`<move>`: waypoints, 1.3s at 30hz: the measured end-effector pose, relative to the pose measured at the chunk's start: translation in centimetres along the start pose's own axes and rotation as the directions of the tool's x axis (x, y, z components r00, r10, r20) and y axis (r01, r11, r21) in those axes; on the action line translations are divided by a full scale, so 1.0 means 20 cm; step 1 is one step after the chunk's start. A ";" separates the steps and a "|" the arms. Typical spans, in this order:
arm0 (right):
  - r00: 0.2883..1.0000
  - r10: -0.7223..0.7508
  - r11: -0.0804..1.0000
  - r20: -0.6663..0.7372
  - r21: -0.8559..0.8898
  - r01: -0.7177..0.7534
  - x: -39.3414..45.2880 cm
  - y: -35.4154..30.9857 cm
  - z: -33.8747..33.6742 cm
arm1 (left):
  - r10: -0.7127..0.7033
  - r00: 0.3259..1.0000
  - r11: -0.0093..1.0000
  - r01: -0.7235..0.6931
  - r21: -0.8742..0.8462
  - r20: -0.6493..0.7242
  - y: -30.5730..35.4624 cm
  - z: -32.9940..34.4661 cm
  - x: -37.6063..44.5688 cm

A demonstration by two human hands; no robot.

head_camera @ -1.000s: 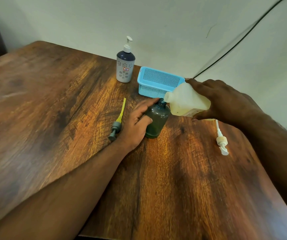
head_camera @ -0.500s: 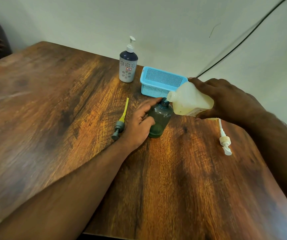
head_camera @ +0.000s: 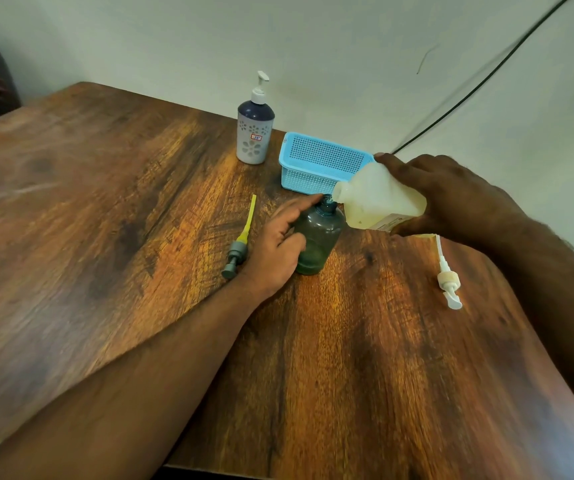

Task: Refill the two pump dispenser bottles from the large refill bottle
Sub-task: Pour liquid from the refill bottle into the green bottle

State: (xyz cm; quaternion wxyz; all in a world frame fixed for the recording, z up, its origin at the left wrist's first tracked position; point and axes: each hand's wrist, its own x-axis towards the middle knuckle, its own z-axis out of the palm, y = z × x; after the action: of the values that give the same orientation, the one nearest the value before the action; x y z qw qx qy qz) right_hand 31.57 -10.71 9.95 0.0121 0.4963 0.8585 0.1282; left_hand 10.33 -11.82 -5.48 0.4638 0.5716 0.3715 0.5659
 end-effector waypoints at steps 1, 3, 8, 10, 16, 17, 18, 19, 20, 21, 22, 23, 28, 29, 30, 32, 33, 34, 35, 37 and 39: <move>1.000 0.001 1.000 0.002 0.004 -0.001 0.00 0.00 0.00 | -0.001 1.000 1.000 0.001 -0.001 0.001 0.00 0.00 0.00; 1.000 0.006 1.000 0.010 0.011 -0.006 0.00 0.00 0.00 | 0.000 1.000 1.000 0.000 0.001 0.003 0.00 0.00 0.00; 1.000 0.002 1.000 0.012 0.020 -0.002 -0.01 0.00 -0.01 | 0.014 1.000 1.000 -0.014 0.017 0.007 0.00 0.00 0.00; 1.000 -0.003 1.000 0.017 0.005 0.003 0.00 0.00 -0.01 | 0.008 1.000 1.000 -0.008 0.019 0.009 0.00 0.00 0.00; 1.000 -0.012 1.000 0.026 -0.015 0.013 0.00 -0.01 -0.02 | 0.005 1.000 1.000 -0.005 0.008 0.007 -0.01 0.00 0.00; 1.000 -0.007 1.000 0.027 -0.011 0.008 0.00 -0.01 -0.02 | 0.005 1.000 1.000 -0.005 0.011 0.006 -0.01 0.00 0.00; 1.000 -0.002 1.000 0.030 -0.008 0.002 0.00 -0.01 -0.02 | 0.004 1.000 1.000 -0.004 0.011 0.007 -0.01 0.00 0.00; 0.999 0.002 1.000 0.032 -0.008 -0.002 0.00 -0.01 -0.02 | 0.002 1.000 1.000 -0.002 0.008 0.007 -0.02 0.00 0.01; 0.999 0.004 1.000 0.033 -0.008 -0.004 0.00 -0.01 -0.02 | 0.001 1.000 1.000 -0.001 0.003 0.007 -0.02 0.00 0.01; 0.999 0.004 1.000 0.032 -0.006 -0.004 0.00 -0.02 -0.02 | -0.001 1.000 1.000 0.001 -0.002 0.007 -0.03 0.00 0.01; 0.999 0.005 1.000 0.033 -0.003 -0.005 0.00 -0.02 -0.02 | -0.003 1.000 1.000 0.003 -0.005 0.006 -0.03 0.00 0.01; 0.999 0.008 1.000 0.035 -0.003 -0.008 0.00 -0.02 -0.02 | -0.004 1.000 1.000 0.004 -0.006 0.004 -0.03 0.00 0.01; 0.999 0.012 1.000 0.037 -0.015 -0.011 0.00 -0.01 -0.02 | 0.001 1.000 1.000 -0.001 -0.008 0.007 -0.03 0.00 0.01; 0.999 0.008 1.000 0.036 -0.016 -0.007 0.00 -0.01 -0.02 | 0.002 1.000 1.000 -0.002 -0.009 0.008 -0.03 0.00 0.01; 0.999 0.006 1.000 0.036 -0.017 -0.006 0.00 -0.01 -0.02 | 0.002 1.000 1.000 -0.002 -0.012 0.009 -0.03 0.00 0.01; 0.999 0.004 1.000 0.033 -0.016 -0.004 0.00 -0.02 -0.03 | 0.001 1.000 1.000 -0.001 -0.021 0.012 -0.03 -0.01 0.01; 1.000 0.003 1.000 0.031 -0.012 -0.003 0.00 -0.02 -0.03 | 0.000 1.000 1.000 0.000 -0.023 0.013 -0.03 -0.01 0.01; 1.000 0.002 1.000 0.031 -0.009 -0.002 -0.01 -0.02 -0.03 | 0.000 1.000 1.000 0.000 -0.022 0.012 -0.03 0.00 0.01; 0.999 0.003 1.000 0.035 -0.005 -0.003 -0.01 -0.03 -0.03 | 0.003 1.000 1.000 -0.002 -0.018 0.011 -0.03 0.00 0.01; 0.999 0.009 1.000 0.044 0.000 -0.009 -0.01 -0.03 -0.04 | 0.011 1.000 1.000 -0.011 -0.012 0.010 -0.02 0.00 0.01; 0.998 0.016 1.000 0.055 0.002 -0.016 -0.01 -0.03 -0.03 | 0.015 1.000 1.000 -0.015 -0.011 0.011 -0.01 0.00 0.01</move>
State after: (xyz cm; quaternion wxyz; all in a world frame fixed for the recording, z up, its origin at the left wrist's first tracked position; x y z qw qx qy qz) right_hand 31.10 -11.33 10.46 0.0342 0.5067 0.8539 0.1137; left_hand 10.31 -11.61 -5.73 0.4646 0.5748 0.3616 0.5683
